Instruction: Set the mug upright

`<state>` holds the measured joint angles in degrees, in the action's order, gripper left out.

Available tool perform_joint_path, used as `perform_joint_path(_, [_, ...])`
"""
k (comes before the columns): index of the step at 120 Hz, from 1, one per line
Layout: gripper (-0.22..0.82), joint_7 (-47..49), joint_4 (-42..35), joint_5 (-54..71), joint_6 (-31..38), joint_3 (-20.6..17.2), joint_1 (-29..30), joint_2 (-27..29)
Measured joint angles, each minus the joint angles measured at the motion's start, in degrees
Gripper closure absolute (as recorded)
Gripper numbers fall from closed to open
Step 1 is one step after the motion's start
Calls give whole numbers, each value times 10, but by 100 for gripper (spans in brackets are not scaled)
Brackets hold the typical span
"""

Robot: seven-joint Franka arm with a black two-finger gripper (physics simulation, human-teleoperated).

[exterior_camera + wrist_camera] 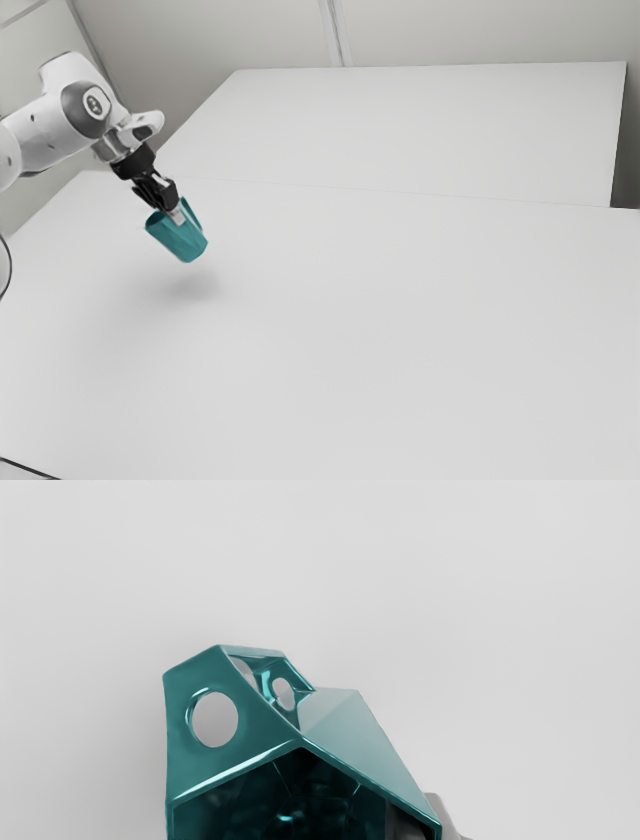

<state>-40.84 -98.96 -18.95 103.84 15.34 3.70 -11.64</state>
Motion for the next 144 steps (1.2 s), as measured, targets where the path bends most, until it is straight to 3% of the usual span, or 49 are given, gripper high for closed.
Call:
perform_joint_path(25, [79,43,-87,77,127,-16,-32,32])
perform_joint_path(44, [79,77,-121,125,184,-39,-33,38])
perform_joint_path(111, [78,155,-147,157,246,-57,-43,-13])
perform_joint_path(132, [41,166,-146,152,250,-63,-43,-11])
perform_joint_path(144, [26,169,-146,151,249,-64,-41,-1])
